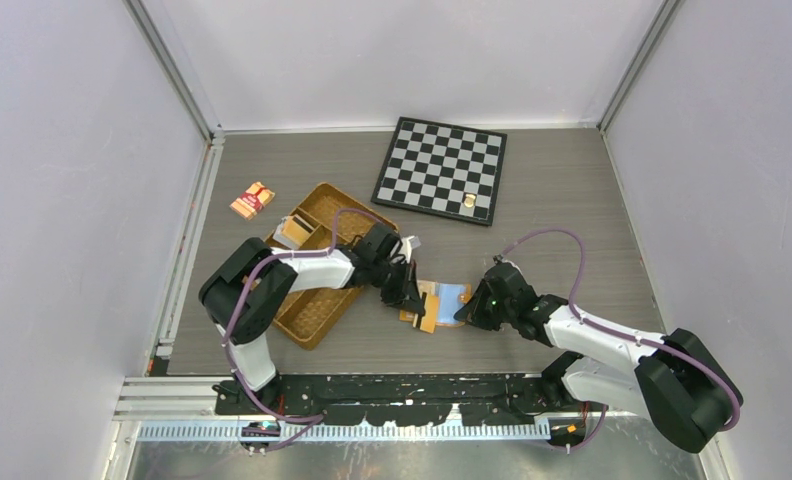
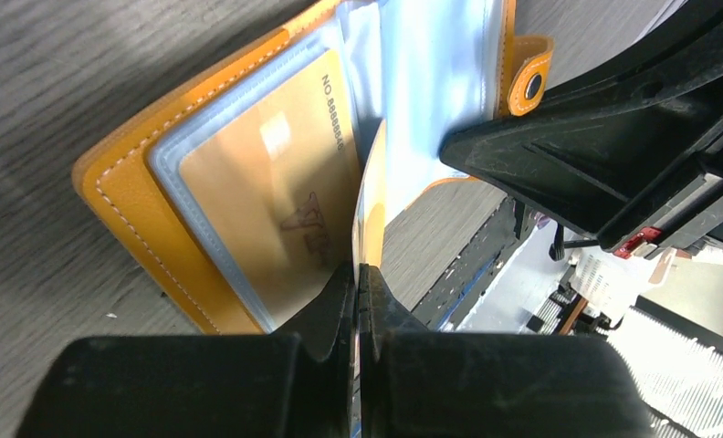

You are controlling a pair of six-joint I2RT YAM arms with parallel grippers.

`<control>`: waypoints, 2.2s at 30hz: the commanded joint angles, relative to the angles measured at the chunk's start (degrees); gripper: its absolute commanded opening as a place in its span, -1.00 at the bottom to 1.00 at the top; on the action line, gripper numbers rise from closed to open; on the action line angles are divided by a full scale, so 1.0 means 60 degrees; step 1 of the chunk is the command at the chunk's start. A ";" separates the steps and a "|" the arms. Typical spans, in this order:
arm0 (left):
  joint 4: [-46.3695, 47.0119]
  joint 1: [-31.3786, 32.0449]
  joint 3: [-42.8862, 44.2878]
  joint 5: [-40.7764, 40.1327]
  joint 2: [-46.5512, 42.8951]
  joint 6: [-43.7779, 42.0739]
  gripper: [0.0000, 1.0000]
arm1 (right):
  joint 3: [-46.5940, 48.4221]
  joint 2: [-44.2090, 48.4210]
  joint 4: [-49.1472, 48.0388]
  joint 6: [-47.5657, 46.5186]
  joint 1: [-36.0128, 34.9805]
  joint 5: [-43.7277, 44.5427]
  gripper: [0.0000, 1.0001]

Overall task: Put the credit cards into the card holder
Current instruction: Insert the credit card into the card holder.

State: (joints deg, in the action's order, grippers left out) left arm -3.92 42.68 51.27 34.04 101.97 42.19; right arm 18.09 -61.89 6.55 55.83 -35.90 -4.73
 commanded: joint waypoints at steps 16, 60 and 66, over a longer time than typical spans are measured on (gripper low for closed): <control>-0.0620 0.0109 -0.0550 0.0343 -0.0091 -0.0206 -1.00 | -0.0185 -0.0533 0.0590 -0.0194 0.0030 0.0386 -0.99; 0.1085 -0.0360 -0.0496 -0.0800 0.0612 0.0546 -1.00 | -0.0227 0.0004 0.1034 -0.0162 0.0029 0.0503 -0.99; 0.1162 -0.0359 -0.0174 -0.0335 0.0920 0.0355 -1.00 | -0.0227 -0.0067 0.0996 -0.0179 0.0036 0.0479 -0.99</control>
State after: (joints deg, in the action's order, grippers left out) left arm 3.73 41.54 49.23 37.43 104.77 47.33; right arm 18.04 -61.87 6.52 55.92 -35.88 -4.45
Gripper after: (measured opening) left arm 0.009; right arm 0.051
